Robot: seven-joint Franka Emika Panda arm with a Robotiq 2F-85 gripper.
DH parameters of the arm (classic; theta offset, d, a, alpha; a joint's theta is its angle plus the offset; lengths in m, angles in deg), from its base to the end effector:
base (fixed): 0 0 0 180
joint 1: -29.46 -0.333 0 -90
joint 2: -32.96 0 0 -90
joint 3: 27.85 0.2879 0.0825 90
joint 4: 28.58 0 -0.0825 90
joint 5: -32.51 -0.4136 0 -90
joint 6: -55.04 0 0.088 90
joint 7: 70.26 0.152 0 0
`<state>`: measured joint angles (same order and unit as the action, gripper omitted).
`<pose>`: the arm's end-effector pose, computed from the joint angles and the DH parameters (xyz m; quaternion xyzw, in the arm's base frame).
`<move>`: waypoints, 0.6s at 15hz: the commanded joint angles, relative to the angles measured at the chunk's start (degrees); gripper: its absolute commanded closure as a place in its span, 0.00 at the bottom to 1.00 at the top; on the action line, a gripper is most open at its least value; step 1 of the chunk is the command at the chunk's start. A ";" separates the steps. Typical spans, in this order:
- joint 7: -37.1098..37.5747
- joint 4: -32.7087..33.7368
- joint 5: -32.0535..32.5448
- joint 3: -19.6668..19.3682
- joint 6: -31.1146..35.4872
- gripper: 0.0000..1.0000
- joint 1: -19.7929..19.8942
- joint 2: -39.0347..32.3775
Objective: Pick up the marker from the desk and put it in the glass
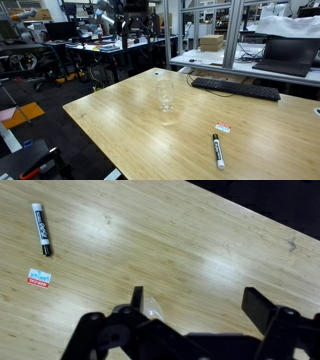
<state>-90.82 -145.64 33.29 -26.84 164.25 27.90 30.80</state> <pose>0.5543 0.0233 0.3227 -0.9754 -0.2025 0.0871 0.0078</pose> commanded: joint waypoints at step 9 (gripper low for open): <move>-9.47 2.44 -7.18 -5.83 6.68 0.00 7.55 -5.32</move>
<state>-94.60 -144.59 31.45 -31.23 167.64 31.94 27.54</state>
